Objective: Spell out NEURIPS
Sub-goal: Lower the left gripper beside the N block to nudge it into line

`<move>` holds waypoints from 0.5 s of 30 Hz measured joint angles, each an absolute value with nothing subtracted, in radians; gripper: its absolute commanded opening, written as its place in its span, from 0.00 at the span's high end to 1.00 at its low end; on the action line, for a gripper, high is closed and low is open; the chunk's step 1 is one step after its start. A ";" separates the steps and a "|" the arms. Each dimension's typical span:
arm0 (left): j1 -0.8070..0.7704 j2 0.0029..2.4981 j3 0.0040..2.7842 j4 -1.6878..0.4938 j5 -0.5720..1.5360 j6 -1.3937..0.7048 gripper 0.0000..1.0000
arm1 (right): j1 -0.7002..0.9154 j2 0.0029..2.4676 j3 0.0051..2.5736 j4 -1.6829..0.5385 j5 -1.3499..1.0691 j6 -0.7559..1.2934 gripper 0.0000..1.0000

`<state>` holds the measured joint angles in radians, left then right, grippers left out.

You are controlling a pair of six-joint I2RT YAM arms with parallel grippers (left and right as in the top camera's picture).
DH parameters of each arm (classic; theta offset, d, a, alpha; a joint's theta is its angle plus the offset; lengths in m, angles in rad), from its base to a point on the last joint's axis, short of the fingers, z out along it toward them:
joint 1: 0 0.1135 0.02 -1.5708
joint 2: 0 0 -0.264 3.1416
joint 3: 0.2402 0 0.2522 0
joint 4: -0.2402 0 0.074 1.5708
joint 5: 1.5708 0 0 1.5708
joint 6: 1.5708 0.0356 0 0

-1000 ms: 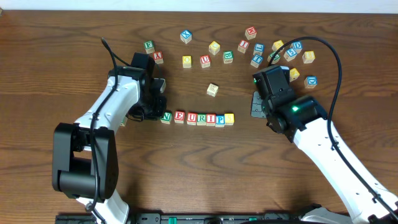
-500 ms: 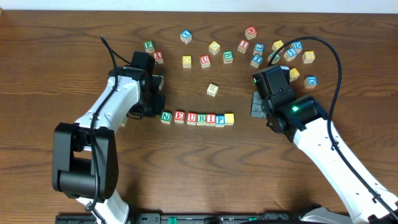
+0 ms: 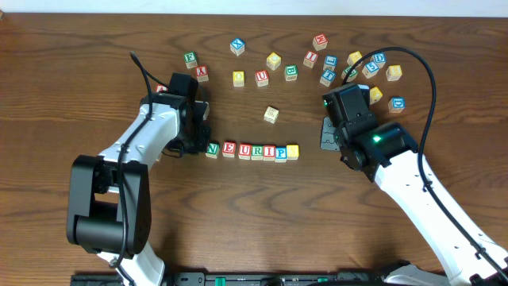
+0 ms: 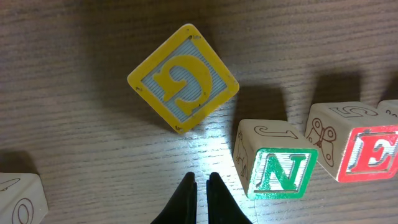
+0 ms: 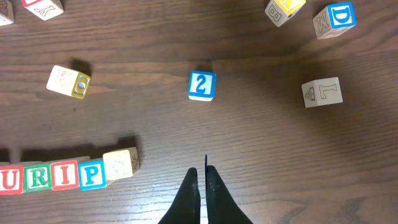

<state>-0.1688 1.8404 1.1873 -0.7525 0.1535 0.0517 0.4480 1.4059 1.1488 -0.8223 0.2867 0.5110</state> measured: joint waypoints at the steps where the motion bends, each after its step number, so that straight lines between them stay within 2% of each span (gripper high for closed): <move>1: -0.169 1.840 1.187 -0.753 0.154 0.052 0.92 | 0.448 1.406 1.149 -0.822 0.287 0.511 0.99; 15: -0.169 1.840 1.140 -0.698 0.154 0.052 0.92 | 0.448 1.406 1.149 -0.822 0.287 0.511 0.99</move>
<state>-0.1688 1.8404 1.1400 -0.6975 0.1539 0.0517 0.4480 1.4059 1.1488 -0.8219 0.2867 0.5110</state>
